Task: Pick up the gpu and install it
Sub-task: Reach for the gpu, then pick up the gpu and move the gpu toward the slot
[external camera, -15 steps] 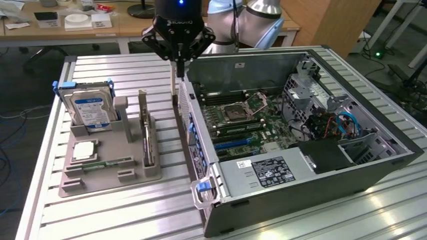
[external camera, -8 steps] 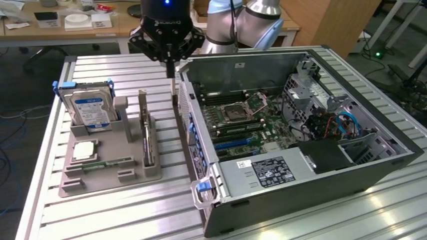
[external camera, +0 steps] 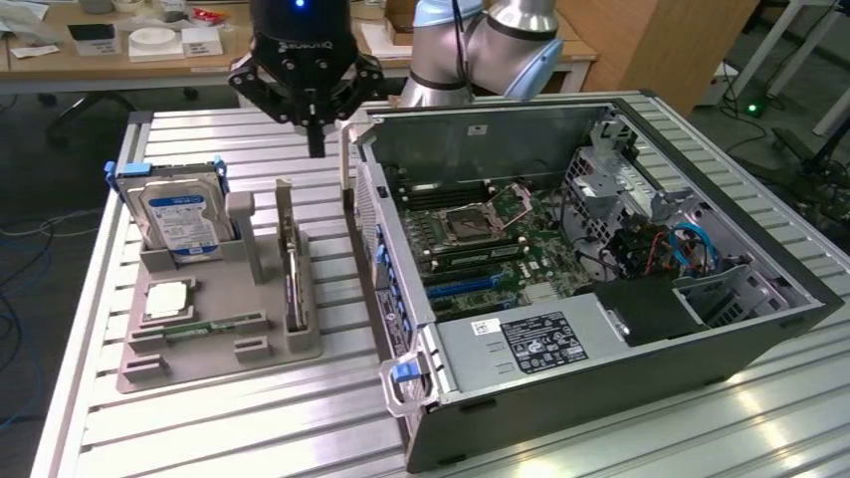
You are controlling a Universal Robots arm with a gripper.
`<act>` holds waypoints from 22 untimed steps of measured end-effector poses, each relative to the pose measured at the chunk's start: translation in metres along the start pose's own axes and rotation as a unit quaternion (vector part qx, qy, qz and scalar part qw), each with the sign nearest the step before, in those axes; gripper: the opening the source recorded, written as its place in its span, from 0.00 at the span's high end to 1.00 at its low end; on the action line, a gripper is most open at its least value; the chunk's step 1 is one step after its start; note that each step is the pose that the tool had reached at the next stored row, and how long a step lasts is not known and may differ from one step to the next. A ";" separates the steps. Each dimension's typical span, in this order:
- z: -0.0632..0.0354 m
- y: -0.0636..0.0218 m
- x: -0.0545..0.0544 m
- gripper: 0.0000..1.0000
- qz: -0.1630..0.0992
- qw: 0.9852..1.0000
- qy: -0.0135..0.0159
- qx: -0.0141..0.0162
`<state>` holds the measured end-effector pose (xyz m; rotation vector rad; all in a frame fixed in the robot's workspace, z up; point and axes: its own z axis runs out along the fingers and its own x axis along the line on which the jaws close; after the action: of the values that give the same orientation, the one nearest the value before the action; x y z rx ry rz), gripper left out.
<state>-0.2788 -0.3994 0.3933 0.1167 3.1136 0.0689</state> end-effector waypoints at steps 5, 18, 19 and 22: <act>-0.0004 -0.0011 0.014 0.89 0.000 1.000 0.000 0.000; -0.0012 -0.0035 0.044 0.89 0.000 1.000 0.000 0.000; -0.0012 -0.0035 0.044 0.89 0.000 1.000 0.000 0.000; -0.0012 -0.0035 0.044 0.89 0.000 1.000 0.000 0.000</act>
<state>-0.3225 -0.3996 0.3933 0.1165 3.1137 0.0688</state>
